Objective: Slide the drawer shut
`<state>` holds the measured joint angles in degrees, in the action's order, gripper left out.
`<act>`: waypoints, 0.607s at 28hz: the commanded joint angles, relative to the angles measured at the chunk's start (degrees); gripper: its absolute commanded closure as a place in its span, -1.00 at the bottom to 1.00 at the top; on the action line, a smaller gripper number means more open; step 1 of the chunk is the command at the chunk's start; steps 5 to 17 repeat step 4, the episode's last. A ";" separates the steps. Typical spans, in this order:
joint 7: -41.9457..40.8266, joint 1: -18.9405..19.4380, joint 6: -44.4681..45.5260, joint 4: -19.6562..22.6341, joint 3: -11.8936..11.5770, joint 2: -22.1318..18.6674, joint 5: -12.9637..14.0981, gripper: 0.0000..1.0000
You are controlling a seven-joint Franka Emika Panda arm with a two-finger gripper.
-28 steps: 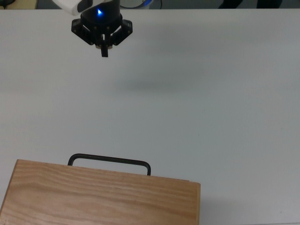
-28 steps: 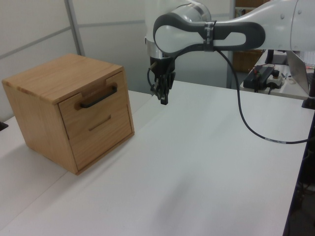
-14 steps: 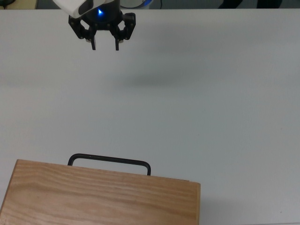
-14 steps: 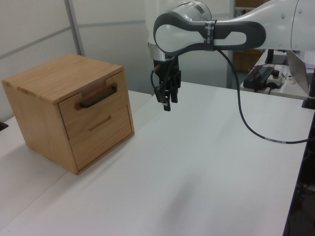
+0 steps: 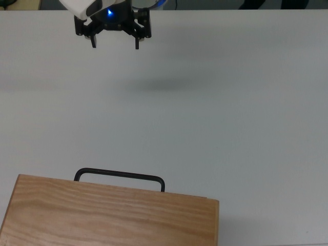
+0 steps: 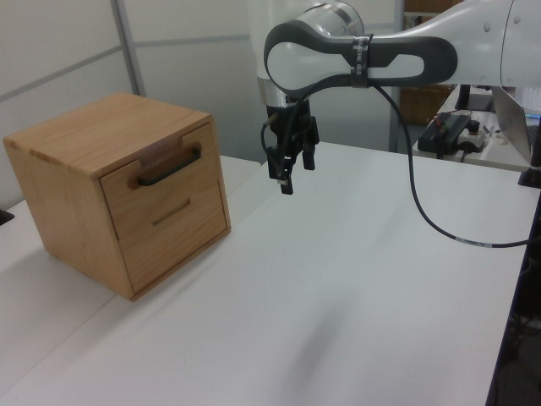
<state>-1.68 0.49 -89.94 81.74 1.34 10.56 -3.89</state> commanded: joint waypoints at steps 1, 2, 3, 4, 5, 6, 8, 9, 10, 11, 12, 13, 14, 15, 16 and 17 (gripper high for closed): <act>0.89 1.27 0.73 1.40 -1.16 -1.60 0.82 -1.00; 0.89 1.18 0.64 1.40 -1.16 -1.60 0.99 -1.00; 0.89 1.18 0.64 1.40 -1.16 -1.51 1.17 -1.00; 0.89 1.18 0.64 1.40 -1.16 -1.51 1.43 -1.00; 0.89 1.18 0.64 1.40 -1.16 -1.51 1.43 -1.00; 0.89 1.18 0.64 1.40 -1.16 -1.51 1.43 -1.00; 0.89 1.18 0.64 1.40 -1.16 -1.51 1.43 -1.00; 0.89 1.18 0.64 1.40 -1.16 -1.51 1.43 -1.00; 0.89 1.18 0.64 1.40 -1.16 -1.51 1.43 -1.00; 0.89 1.18 0.64 1.40 -1.16 -1.51 1.43 -1.00; 0.89 1.18 0.64 1.40 -1.16 -1.51 1.43 -1.00; 0.89 1.18 0.64 1.40 -1.16 -1.51 1.43 -1.00; 0.89 1.18 0.64 1.40 -1.16 -1.51 1.43 -1.00; 0.89 1.18 0.64 1.40 -1.16 -1.51 1.43 -1.00; 0.89 1.18 0.64 1.40 -1.16 -1.51 1.43 -1.00; 0.89 1.18 0.64 1.40 -1.16 -1.51 1.43 -1.00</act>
